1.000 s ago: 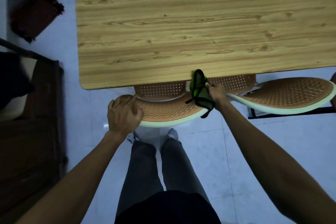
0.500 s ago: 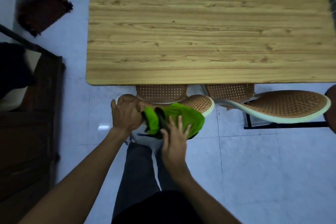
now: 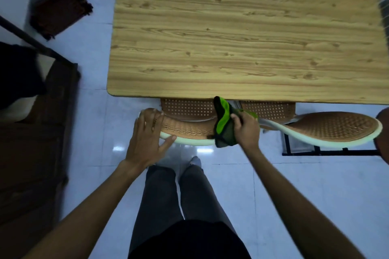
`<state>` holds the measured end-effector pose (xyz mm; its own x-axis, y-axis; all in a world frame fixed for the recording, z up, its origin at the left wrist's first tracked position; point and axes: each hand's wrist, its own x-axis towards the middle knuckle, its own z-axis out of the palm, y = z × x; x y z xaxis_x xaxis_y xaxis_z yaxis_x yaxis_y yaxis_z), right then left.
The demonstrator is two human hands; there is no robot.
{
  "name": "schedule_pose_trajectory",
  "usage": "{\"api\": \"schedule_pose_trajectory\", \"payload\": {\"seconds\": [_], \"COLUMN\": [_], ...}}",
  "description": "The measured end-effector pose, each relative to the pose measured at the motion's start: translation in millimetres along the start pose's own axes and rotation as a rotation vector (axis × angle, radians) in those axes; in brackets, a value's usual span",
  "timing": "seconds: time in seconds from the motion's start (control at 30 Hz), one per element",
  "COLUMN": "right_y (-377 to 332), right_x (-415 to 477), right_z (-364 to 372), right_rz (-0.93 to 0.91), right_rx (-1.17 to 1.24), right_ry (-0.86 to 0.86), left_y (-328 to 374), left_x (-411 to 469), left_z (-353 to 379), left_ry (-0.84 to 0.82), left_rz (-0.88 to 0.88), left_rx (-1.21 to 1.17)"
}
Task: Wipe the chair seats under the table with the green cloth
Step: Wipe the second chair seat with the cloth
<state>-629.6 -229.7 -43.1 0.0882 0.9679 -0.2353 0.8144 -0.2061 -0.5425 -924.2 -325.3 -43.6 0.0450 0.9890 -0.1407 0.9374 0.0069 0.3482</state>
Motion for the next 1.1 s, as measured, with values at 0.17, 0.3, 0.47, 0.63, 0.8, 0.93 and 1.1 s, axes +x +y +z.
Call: {"api": "schedule_pose_trajectory", "payload": {"seconds": [0.17,0.3,0.47,0.63,0.8,0.93,1.1], "right_y": [15.7,12.0,-14.6,-66.8,-118.6,-115.1,-71.5], "right_x": [73.5,89.4,49.6,-6.1,-2.2,34.8,65.6], "right_z": [-14.4,-4.6,-7.3,8.4,73.3,106.2,53.7], "right_rz": [0.111,0.021,-0.348,-0.566,-0.505,-0.370,-0.297], "right_rx": [-0.097,-0.302,-0.498,-0.310,-0.106,-0.394,-0.693], "right_ry": [-0.448,-0.568,-0.633,-0.694,-0.721,-0.854,-0.872], "left_y": [3.2,4.1,9.8,11.5,14.0,8.3,8.4], "left_x": [-3.0,-1.4,-4.8,-3.7,0.7,-2.3,1.5], "left_z": [-0.3,2.7,1.8,2.9,2.4,3.9,7.3], "left_ry": [-0.062,-0.160,-0.165,-0.169,-0.213,-0.230,-0.231], "left_rz": [-0.034,-0.121,-0.173,-0.159,-0.194,-0.214,-0.204], "left_rx": [-0.011,0.012,-0.024,-0.031,0.049,0.049,0.068]}}
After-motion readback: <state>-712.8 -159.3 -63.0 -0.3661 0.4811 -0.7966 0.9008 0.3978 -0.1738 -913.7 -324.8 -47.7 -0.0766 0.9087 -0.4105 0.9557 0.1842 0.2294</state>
